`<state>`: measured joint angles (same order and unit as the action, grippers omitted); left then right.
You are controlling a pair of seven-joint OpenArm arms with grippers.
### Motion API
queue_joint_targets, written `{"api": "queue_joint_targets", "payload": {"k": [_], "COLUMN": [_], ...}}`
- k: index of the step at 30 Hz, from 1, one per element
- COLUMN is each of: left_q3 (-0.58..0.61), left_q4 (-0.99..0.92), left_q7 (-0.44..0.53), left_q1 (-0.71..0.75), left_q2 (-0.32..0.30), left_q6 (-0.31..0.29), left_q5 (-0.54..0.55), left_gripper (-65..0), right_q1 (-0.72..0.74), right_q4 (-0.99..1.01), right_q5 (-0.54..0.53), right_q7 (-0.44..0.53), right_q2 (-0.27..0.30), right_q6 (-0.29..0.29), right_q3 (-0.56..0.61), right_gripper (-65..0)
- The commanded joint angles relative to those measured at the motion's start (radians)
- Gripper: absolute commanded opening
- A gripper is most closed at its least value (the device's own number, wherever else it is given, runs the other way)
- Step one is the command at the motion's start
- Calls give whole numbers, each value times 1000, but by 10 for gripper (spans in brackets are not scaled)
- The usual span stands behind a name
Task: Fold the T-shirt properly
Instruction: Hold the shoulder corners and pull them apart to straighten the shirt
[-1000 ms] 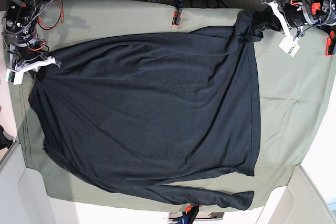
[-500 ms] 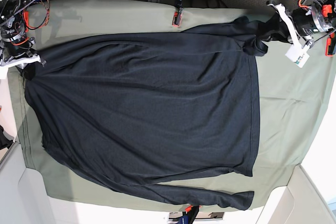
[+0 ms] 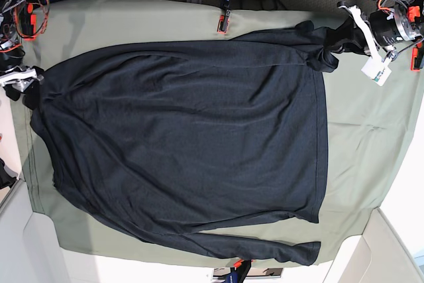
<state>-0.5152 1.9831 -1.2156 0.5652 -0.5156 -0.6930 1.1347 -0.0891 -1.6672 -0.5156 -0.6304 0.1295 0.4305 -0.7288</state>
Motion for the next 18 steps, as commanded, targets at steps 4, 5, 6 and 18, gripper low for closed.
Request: {"api": "queue_joint_targets", "payload": {"k": [4,5,6,18], "left_q3": [-8,-8,-8,-8], "left_q4": [13,13,13,13], "left_q7": [16,23,30,30], "left_q1": [0,0,0,0], "left_q2": [-17,-17,-17,-17], "left_q6": [-5,-5,-5,-5], "left_q5": [26,26,25,24], "left_gripper": [-650,-650,-650,-650], "right_q1": [-8,-8,-8,-6], "right_q4": [-9,1,17,146], "right_q5": [-2,6,15,106], "right_q7": [27,28,36,125], "right_q2": [31,31,31,31], "right_q6": [11,11,11,-18], "right_q3": [14,25,42,126], "right_gripper": [-294,-294,-294,-294]}}
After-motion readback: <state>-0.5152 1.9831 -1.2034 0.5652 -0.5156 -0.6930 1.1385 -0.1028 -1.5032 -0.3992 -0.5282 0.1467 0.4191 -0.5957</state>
